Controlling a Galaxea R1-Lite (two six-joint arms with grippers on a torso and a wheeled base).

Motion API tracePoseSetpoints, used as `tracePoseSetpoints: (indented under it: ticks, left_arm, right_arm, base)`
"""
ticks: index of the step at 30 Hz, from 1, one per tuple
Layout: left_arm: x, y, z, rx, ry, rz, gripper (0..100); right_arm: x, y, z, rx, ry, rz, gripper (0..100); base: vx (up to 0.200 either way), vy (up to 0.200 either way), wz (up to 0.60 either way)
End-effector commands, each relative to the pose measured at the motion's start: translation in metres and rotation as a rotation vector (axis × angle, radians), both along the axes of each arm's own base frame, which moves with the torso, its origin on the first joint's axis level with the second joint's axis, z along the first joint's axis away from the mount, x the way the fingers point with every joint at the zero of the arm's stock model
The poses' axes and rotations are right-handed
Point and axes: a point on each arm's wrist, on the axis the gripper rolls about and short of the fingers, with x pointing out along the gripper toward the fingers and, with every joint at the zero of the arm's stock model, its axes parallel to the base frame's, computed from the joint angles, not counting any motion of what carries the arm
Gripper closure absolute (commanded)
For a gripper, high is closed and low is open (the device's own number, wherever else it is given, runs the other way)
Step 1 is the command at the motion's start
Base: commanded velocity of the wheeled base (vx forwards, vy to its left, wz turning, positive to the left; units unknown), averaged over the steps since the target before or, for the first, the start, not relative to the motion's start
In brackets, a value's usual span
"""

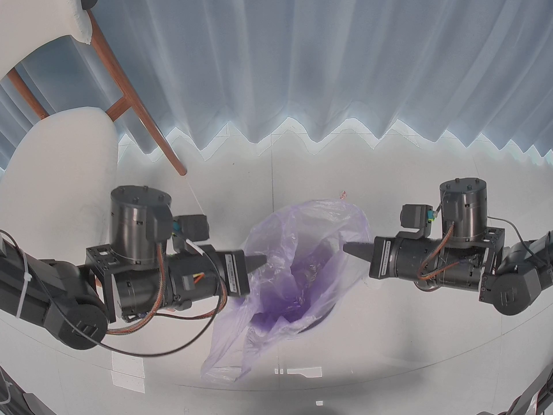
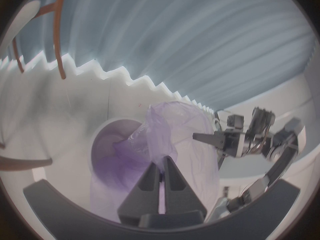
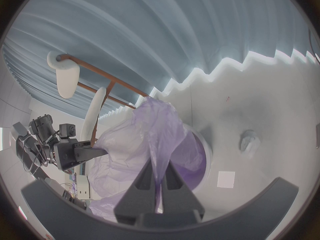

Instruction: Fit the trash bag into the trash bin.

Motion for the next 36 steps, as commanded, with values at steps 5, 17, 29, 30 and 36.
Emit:
tracePoseSetpoints:
  ticks: [5, 17, 29, 30, 36]
  left_arm:
    - [0.013, 0.009, 0.025, -0.202, 0.076, 0.097, 100]
    - [0.028, 0.018, 0.009, -0.203, 0.135, 0.129, 100]
    - [0.056, 0.019, -0.011, -0.178, 0.168, 0.181, 100]
    - [0.058, 0.018, -0.013, -0.176, 0.170, 0.184, 100]
    - [0.078, 0.020, -0.020, -0.175, 0.172, 0.218, 100]
  right_arm:
    - [0.051, 0.002, 0.006, 0.030, -0.040, 0.020, 100]
    - [0.084, -0.024, -0.017, -0.046, -0.038, 0.073, 100]
    - [0.139, -0.062, -0.036, -0.037, -0.079, 0.022, 100]
    - [0.142, -0.062, -0.037, -0.037, -0.083, 0.021, 100]
    - [0.159, -0.061, -0.053, -0.031, -0.129, 0.018, 100]
  base:
    - [0.000, 0.000, 0.00]
    - [0.000, 0.000, 0.00]
    - [0.000, 0.000, 0.00]
    - [0.000, 0.000, 0.00]
    - [0.000, 0.000, 0.00]
